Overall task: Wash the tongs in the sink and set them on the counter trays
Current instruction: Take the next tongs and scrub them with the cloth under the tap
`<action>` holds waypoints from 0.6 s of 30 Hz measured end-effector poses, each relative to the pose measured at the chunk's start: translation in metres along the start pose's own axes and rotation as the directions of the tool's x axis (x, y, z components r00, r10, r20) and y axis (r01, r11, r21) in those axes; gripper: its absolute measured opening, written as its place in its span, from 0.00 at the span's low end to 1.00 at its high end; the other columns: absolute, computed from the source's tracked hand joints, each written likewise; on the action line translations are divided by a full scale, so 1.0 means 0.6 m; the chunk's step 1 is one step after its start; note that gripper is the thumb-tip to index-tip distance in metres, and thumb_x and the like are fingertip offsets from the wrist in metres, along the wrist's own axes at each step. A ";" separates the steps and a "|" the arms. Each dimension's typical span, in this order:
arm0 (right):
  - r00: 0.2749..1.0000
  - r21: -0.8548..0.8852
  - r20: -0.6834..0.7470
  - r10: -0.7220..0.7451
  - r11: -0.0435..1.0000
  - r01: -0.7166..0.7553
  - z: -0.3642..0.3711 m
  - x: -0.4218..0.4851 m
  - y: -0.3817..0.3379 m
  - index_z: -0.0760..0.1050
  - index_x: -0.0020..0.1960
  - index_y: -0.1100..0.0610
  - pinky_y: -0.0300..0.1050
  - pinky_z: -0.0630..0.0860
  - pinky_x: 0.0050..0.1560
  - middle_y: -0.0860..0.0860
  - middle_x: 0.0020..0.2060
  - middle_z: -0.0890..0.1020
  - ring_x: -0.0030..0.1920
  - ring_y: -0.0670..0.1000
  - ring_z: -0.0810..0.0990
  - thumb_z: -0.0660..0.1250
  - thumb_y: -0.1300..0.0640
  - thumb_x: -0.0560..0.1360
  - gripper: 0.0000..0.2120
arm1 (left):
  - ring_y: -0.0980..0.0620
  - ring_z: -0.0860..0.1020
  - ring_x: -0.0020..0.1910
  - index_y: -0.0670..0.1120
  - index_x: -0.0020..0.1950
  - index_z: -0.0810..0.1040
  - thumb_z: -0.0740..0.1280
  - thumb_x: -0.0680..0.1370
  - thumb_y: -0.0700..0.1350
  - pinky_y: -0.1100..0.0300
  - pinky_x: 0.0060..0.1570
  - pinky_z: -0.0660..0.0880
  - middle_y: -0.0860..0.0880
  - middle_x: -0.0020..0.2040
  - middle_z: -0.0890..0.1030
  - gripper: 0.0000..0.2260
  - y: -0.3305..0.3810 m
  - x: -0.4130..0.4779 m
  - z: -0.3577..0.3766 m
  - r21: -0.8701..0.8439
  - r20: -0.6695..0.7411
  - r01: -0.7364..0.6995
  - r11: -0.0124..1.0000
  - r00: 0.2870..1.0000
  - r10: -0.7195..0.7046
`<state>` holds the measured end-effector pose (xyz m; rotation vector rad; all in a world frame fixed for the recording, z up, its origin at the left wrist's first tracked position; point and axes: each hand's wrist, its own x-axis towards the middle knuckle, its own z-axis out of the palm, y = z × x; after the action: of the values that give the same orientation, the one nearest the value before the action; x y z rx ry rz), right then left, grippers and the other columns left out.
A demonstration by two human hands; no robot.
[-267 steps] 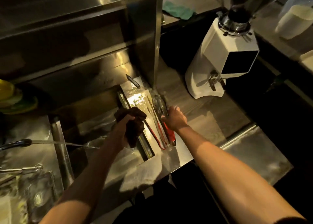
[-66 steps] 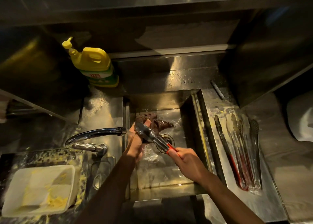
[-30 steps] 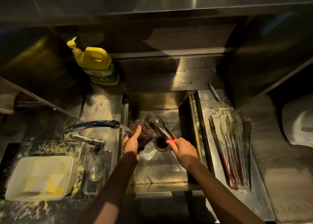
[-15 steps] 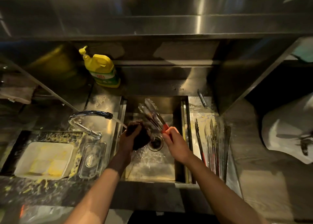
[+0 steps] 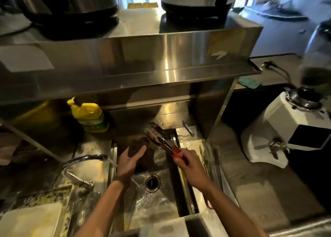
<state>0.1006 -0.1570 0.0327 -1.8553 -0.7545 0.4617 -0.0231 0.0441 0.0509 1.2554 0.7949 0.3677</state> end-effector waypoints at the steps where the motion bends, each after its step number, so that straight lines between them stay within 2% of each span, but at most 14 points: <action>1: 0.999 -0.016 -0.035 0.006 1.000 -0.006 -0.003 -0.007 -0.006 0.74 0.44 0.45 0.34 0.68 0.45 0.44 0.44 0.75 0.47 0.39 0.73 0.68 0.54 0.79 0.07 | 0.47 0.85 0.50 0.49 0.55 0.82 0.75 0.72 0.51 0.56 0.45 0.81 0.47 0.50 0.86 0.13 0.011 0.000 0.005 0.000 0.043 -0.015 1.000 0.999 0.015; 2: 0.998 -0.018 -0.057 0.015 1.000 -0.017 -0.006 -0.012 -0.010 0.75 0.44 0.46 0.37 0.69 0.46 0.45 0.44 0.75 0.47 0.40 0.74 0.68 0.53 0.79 0.06 | 0.48 0.85 0.50 0.49 0.56 0.82 0.74 0.74 0.50 0.57 0.44 0.81 0.47 0.49 0.86 0.12 0.018 0.001 0.009 0.007 0.081 -0.032 0.999 0.996 0.031; 3: 0.997 -0.018 -0.077 0.015 1.000 -0.016 -0.009 -0.018 -0.016 0.75 0.45 0.48 0.39 0.71 0.47 0.45 0.45 0.76 0.48 0.41 0.75 0.67 0.53 0.80 0.04 | 0.47 0.85 0.50 0.50 0.55 0.82 0.74 0.73 0.51 0.54 0.47 0.81 0.47 0.50 0.86 0.12 0.024 0.002 0.014 0.018 0.124 -0.042 0.999 0.992 0.039; 5: 0.989 -0.003 -0.147 -0.007 1.000 0.006 -0.018 -0.034 -0.026 0.77 0.48 0.52 0.43 0.73 0.51 0.45 0.48 0.79 0.51 0.46 0.77 0.68 0.54 0.80 0.03 | 0.44 0.84 0.51 0.50 0.56 0.83 0.75 0.71 0.54 0.46 0.53 0.80 0.47 0.50 0.86 0.16 0.033 0.001 0.030 0.026 0.210 -0.041 0.999 0.977 0.035; 7: 0.972 0.022 -0.237 0.010 1.000 -0.005 -0.036 -0.053 -0.034 0.78 0.50 0.56 0.42 0.74 0.55 0.48 0.53 0.81 0.54 0.47 0.79 0.68 0.57 0.80 0.03 | 0.43 0.84 0.53 0.49 0.59 0.81 0.74 0.69 0.53 0.44 0.54 0.80 0.45 0.52 0.86 0.20 0.035 0.000 0.055 0.007 0.277 -0.045 0.999 0.960 0.041; 8: 0.962 0.040 -0.270 0.035 0.999 -0.025 -0.047 -0.065 -0.039 0.78 0.50 0.56 0.41 0.75 0.56 0.47 0.54 0.81 0.55 0.45 0.79 0.68 0.57 0.80 0.03 | 0.42 0.83 0.54 0.48 0.61 0.80 0.74 0.68 0.54 0.43 0.57 0.79 0.44 0.54 0.85 0.23 0.035 0.000 0.068 0.006 0.314 -0.036 0.999 0.949 0.032; 11: 0.921 0.078 -0.363 0.141 0.990 -0.121 -0.083 -0.110 -0.046 0.78 0.49 0.45 0.42 0.77 0.56 0.42 0.54 0.81 0.53 0.42 0.80 0.67 0.53 0.79 0.03 | 0.44 0.81 0.59 0.48 0.66 0.77 0.74 0.69 0.56 0.42 0.62 0.76 0.44 0.58 0.84 0.27 0.032 -0.005 0.117 0.009 0.448 -0.036 0.999 0.894 0.028; 13: 0.898 0.064 -0.408 0.164 0.986 -0.152 -0.108 -0.144 -0.045 0.78 0.50 0.46 0.42 0.78 0.53 0.41 0.55 0.80 0.53 0.43 0.80 0.67 0.52 0.80 0.02 | 0.44 0.81 0.59 0.49 0.66 0.77 0.75 0.69 0.57 0.43 0.63 0.75 0.45 0.58 0.84 0.28 0.024 -0.012 0.154 0.017 0.490 -0.043 0.999 0.871 0.029; 15: 0.867 0.081 -0.458 0.198 0.980 -0.181 -0.132 -0.178 -0.042 0.78 0.50 0.47 0.38 0.76 0.45 0.40 0.56 0.79 0.50 0.42 0.80 0.66 0.53 0.80 0.03 | 0.45 0.81 0.59 0.48 0.64 0.79 0.78 0.66 0.58 0.45 0.63 0.75 0.45 0.58 0.84 0.30 0.019 -0.024 0.195 0.019 0.514 -0.040 0.999 0.858 0.025; 18: 0.763 0.101 -0.604 0.230 0.972 -0.213 -0.166 -0.229 -0.030 0.78 0.48 0.53 0.34 0.74 0.40 0.42 0.51 0.80 0.44 0.40 0.79 0.68 0.56 0.79 0.01 | 0.48 0.82 0.58 0.50 0.61 0.80 0.76 0.67 0.55 0.53 0.58 0.77 0.47 0.56 0.85 0.24 0.006 -0.050 0.265 0.064 0.604 -0.058 0.996 0.797 0.007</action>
<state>0.0576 -0.3137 0.0843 -1.9163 -0.0802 -0.0096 0.0696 -0.0854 0.0795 1.3564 0.2349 -0.0540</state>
